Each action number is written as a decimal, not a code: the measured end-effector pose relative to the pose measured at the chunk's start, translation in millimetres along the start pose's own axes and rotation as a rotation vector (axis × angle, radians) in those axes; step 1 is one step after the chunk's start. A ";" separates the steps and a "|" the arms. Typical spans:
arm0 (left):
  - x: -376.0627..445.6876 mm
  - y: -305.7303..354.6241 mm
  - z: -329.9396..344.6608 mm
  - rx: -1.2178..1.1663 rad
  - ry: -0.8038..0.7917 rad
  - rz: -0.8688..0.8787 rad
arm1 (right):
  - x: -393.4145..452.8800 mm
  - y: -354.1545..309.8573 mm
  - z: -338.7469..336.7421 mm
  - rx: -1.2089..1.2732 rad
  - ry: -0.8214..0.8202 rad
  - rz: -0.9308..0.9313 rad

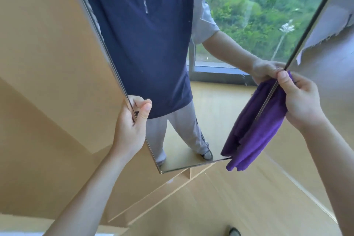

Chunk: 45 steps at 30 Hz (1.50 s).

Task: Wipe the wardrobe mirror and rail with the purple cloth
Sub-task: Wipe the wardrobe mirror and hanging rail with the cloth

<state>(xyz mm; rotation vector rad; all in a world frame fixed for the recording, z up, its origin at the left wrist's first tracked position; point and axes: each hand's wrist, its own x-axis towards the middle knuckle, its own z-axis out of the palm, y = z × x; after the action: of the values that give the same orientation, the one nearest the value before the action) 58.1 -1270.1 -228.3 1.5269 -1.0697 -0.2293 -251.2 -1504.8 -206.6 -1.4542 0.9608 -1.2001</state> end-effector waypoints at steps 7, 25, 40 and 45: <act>-40.8 24.9 30.0 0.045 0.212 -0.017 | 47.2 12.0 -6.8 -0.002 -0.246 -0.032; -82.2 61.1 68.9 0.205 0.455 -0.285 | 91.9 25.0 19.6 0.026 -0.380 0.028; -37.7 43.7 64.5 0.292 0.473 -0.218 | 135.9 39.8 60.0 -0.015 -0.418 0.018; -22.2 42.7 62.7 0.313 0.450 -0.228 | 145.6 38.9 75.2 -0.027 -0.406 0.023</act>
<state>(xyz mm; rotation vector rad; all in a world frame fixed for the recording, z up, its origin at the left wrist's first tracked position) -17.2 -1291.9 -218.3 1.8709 -0.5912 0.1317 -148.1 -1637.6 -217.3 -1.6232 0.7127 -0.8315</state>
